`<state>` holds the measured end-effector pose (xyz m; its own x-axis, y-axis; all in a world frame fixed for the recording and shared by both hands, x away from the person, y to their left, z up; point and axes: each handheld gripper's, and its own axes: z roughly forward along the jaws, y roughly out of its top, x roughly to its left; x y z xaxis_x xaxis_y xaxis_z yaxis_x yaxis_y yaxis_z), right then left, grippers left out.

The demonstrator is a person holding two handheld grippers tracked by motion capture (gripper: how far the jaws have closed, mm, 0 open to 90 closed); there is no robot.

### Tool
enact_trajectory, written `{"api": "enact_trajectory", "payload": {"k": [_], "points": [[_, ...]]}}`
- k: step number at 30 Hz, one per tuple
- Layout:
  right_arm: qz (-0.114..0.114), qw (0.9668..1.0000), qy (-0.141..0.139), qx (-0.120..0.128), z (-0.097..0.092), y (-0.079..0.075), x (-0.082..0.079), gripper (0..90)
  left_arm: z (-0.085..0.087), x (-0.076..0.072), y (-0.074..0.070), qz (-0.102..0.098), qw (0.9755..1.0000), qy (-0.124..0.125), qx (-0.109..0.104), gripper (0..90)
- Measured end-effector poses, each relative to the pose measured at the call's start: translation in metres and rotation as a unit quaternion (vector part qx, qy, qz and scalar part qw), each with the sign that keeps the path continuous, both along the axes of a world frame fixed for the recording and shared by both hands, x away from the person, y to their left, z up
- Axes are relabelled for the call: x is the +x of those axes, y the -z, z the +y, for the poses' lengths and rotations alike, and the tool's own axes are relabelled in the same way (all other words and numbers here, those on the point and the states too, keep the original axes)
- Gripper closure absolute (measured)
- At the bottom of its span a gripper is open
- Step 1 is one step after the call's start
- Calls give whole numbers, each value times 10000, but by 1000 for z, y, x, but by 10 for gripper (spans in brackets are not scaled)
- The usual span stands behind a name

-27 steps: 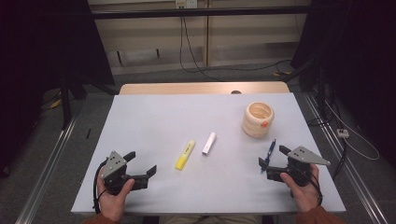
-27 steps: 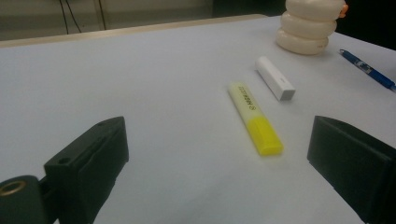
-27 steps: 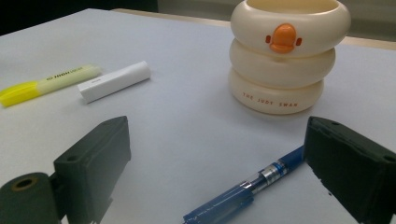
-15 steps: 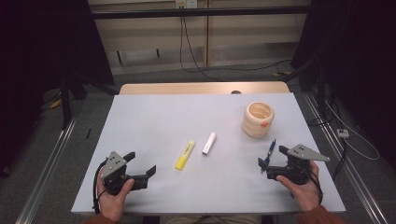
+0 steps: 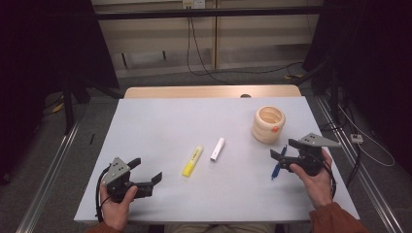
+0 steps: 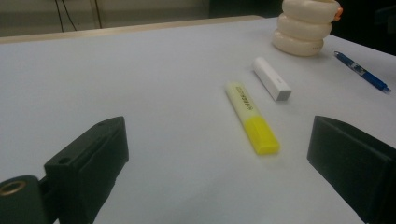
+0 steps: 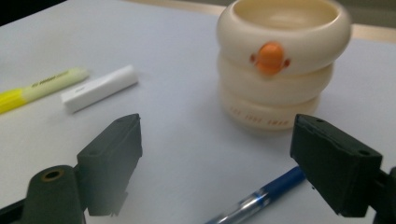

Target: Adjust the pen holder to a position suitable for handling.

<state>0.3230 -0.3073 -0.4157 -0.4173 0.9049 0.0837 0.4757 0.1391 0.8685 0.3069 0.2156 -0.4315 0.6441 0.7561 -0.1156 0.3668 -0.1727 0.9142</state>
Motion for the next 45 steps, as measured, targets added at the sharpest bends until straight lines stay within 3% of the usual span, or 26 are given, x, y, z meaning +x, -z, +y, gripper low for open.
{"api": "enact_trajectory", "payload": {"k": [8,9,10,12,13,17,18,20,23,26,33,39,45], "points": [[-32,10000,33,-55,-13,-27,28,198,1,-1,1,17,10000,-34,6,53],[-47,10000,-24,13,-15,-29,33,204,1,-1,1,22,10000,-43,-2,53],[119,9992,-117,352,-20,-32,45,208,1,-1,1,19,10000,-46,-2,53],[211,9992,-87,317,-22,-34,51,211,1,-1,1,40,10000,-82,33,55],[89,9998,68,172,-24,-37,60,211,2,-1,1,42,9999,-83,61,56],[61,9995,148,274,-30,-40,74,211,2,0,2,50,9999,-93,-4,56],[108,9997,173,144,-31,-42,82,209,2,0,2,54,9999,-82,27,56],[139,9997,168,98,-31,-41,87,209,1,0,2,62,9999,-67,54,56],[250,9997,-74,-8,-30,-40,99,166,0,0,2,61,9999,-59,76,62],[197,9997,-88,-120,-27,-40,114,258,0,0,2,57,9999,-57,90,62],[189,9990,-64,-388,-21,-39,134,347,0,1,2,65,9999,-31,98,62],[539,9970,-188,-524,-14,-36,156,436,0,2,3,124,9999,-5,62,62],[623,9965,-201,-516,-14,-31,161,461,0,2,3,122,9999,-9,43,62]]}}
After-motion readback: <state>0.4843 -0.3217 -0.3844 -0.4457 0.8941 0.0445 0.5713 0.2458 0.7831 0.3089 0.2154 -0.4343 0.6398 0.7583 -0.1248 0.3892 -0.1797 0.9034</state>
